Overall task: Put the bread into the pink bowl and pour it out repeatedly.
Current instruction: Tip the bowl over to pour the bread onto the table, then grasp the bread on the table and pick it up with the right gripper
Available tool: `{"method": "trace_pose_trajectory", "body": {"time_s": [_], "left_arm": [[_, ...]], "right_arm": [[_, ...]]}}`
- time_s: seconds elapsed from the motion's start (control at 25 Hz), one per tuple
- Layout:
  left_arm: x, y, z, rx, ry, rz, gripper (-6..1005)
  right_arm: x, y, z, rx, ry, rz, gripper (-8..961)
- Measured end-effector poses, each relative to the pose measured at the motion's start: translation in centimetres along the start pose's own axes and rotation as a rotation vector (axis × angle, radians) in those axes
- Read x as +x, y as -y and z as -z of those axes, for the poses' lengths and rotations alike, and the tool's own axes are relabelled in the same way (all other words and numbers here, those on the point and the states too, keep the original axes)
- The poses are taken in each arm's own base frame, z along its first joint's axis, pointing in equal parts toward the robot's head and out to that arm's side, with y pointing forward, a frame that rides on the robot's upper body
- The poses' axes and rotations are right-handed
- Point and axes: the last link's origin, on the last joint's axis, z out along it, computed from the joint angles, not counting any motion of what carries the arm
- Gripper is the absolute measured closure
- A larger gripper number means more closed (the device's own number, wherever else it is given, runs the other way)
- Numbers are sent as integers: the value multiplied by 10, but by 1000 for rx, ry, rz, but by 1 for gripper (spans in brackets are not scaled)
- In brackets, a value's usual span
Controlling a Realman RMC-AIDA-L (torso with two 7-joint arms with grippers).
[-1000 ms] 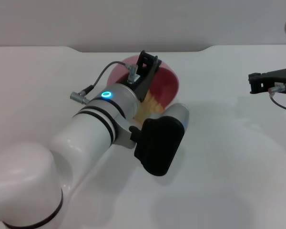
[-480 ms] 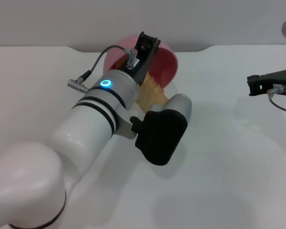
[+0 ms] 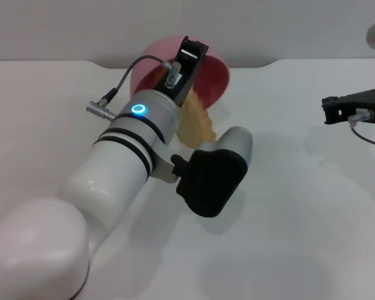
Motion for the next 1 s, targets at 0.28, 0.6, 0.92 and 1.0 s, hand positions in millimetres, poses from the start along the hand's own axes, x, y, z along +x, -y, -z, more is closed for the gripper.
{"method": "trace_pose_trajectory", "body": {"time_s": [0.28,0.6,0.92,1.0], "left_arm": [[-1,3,0,18,18,-46,956],[-10,16,-6,19,41,267,956],[-46,44,-11,-51,215,961,956],[-60,44,-11,-77,260,1077,956]], "right_arm": [[-2,0,0,-1,0,14,937],[-1,-1,-3,-5,-10,15,929],[-5,-7,-3,-38,4,3,920],[-6,-8,-3,-39,6,4,918]]}}
